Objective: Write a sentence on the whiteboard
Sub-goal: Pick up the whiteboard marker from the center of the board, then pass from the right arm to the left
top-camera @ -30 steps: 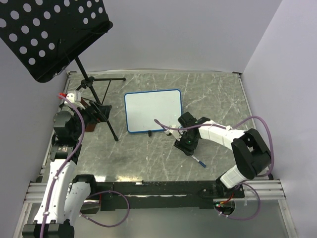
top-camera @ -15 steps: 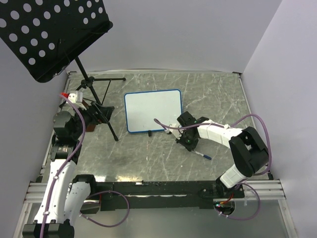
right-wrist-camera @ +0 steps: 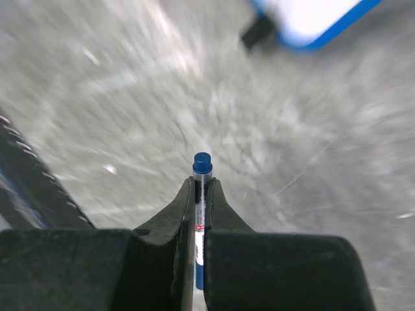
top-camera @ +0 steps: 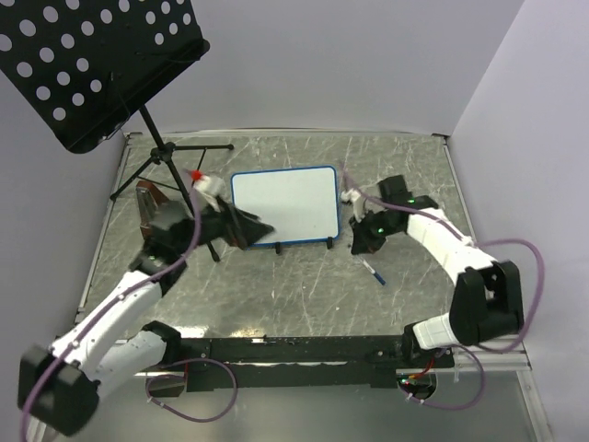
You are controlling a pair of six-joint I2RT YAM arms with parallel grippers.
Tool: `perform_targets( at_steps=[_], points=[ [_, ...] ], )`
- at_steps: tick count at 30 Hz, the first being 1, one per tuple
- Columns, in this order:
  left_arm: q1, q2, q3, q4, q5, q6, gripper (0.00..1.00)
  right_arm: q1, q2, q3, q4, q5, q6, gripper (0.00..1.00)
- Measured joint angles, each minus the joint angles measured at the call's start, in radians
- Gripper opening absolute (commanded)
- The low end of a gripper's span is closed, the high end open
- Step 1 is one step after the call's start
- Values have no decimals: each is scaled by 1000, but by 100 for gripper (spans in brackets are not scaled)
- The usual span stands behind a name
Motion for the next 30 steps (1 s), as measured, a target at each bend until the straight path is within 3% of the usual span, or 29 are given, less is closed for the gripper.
perform_targets(
  at_steps=[3, 9, 14, 20, 23, 24, 26, 29, 30],
  points=[
    [-220, 90, 2, 70, -55, -60, 87, -78, -68, 53, 1, -171, 29, 0],
    [-484, 402, 97, 181, -222, -140, 83, -203, -127, 51, 114, -455, 209, 0],
    [-612, 615, 242, 175, -345, -156, 80, -259, -166, -8, 246, -560, 376, 0],
    [-682, 758, 420, 142, -453, -155, 67, -295, -238, -53, 334, -611, 483, 0],
    [-690, 798, 466, 114, -486, -156, 55, -309, -240, -54, 360, -631, 509, 0],
    [-691, 814, 480, 105, -494, -154, 36, -312, -240, -55, 361, -635, 513, 0],
    [-691, 841, 500, 86, -505, -153, 15, -314, -240, -56, 363, -641, 521, 0],
    [-693, 850, 509, 84, -503, -138, 1, -315, -237, -65, 376, -627, 514, 1],
    [-698, 850, 512, 76, -508, -131, 1, -316, -237, -66, 374, -629, 510, 4]
  ],
)
